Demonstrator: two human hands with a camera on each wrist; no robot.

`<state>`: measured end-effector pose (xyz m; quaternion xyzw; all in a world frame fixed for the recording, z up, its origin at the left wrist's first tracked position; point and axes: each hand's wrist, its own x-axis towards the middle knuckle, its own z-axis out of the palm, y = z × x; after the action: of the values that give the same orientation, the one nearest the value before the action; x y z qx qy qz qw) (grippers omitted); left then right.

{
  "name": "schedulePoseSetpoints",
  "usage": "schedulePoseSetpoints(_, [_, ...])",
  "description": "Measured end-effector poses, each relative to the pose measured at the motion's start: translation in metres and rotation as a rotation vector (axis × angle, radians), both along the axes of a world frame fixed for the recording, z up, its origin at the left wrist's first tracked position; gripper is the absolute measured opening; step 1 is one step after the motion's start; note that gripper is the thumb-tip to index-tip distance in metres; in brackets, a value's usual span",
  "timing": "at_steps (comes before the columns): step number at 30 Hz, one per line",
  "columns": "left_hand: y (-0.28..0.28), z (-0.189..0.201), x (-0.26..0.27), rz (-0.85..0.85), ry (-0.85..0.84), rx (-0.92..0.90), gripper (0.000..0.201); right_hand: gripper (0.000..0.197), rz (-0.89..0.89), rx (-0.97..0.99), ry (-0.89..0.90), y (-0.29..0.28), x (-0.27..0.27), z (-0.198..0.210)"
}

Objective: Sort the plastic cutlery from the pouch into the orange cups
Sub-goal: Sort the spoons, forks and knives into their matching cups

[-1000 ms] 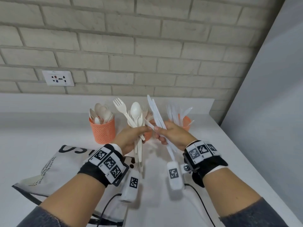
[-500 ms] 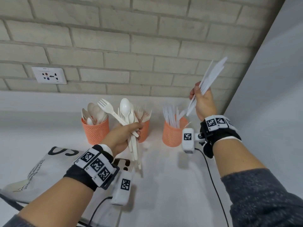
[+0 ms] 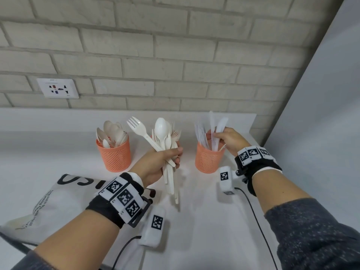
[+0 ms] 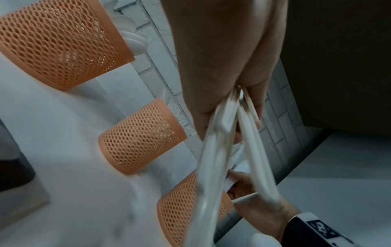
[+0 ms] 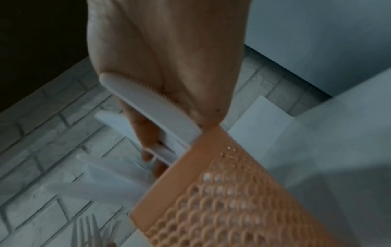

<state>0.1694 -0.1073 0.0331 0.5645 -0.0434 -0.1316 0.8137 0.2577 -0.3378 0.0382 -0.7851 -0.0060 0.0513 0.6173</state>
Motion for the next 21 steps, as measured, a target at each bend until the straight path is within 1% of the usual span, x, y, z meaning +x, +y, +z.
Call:
schedulePoseSetpoints(2, [0.001,-0.001,0.001,-0.033,0.012,-0.039,0.017,0.022,0.059,-0.081,-0.01,0.002,0.002,0.004])
schedulePoseSetpoints(4, [0.004,-0.002,0.002,-0.081,0.015,-0.067,0.023,0.036,0.033,-0.084,-0.071,0.002,0.0,0.012])
schedulePoseSetpoints(6, [0.006,-0.002,0.003,-0.114,0.016,-0.069,0.023,0.049,-0.043,-0.062,-0.18,0.004,-0.004,0.022])
schedulePoseSetpoints(8, [0.008,-0.003,0.003,-0.136,0.027,-0.094,0.024,0.055,-0.114,-0.108,-0.354,0.01,-0.011,0.033])
schedulePoseSetpoints(10, [0.008,-0.002,0.002,-0.133,0.045,-0.149,0.029,0.055,-0.17,-0.237,-0.593,0.02,-0.021,0.043])
schedulePoseSetpoints(11, [0.008,-0.001,0.001,-0.122,0.054,-0.161,0.028,0.049,-0.195,-0.289,-0.703,0.028,-0.027,0.048])
schedulePoseSetpoints(12, [0.008,0.0,0.001,-0.106,0.059,-0.154,0.023,0.04,-0.202,-0.298,-0.768,0.037,-0.033,0.051])
schedulePoseSetpoints(13, [0.008,0.001,0.0,-0.088,0.061,-0.134,0.018,0.029,-0.164,-0.266,-0.774,0.047,-0.041,0.055])
schedulePoseSetpoints(14, [0.008,0.001,-0.001,-0.077,0.062,-0.115,0.015,0.019,-0.091,-0.23,-0.731,0.059,-0.049,0.055])
schedulePoseSetpoints(17, [0.009,0.002,-0.004,-0.089,0.032,-0.059,0.014,0.003,0.143,-0.208,-0.578,0.093,-0.073,0.047])
schedulePoseSetpoints(19, [0.008,0.003,-0.007,-0.025,-0.015,0.042,0.016,0.013,0.177,-0.222,-0.522,0.111,-0.086,0.038])
schedulePoseSetpoints(21, [0.006,0.004,-0.011,0.06,-0.088,0.158,0.024,0.024,0.15,-0.289,-0.532,0.126,-0.094,0.031])
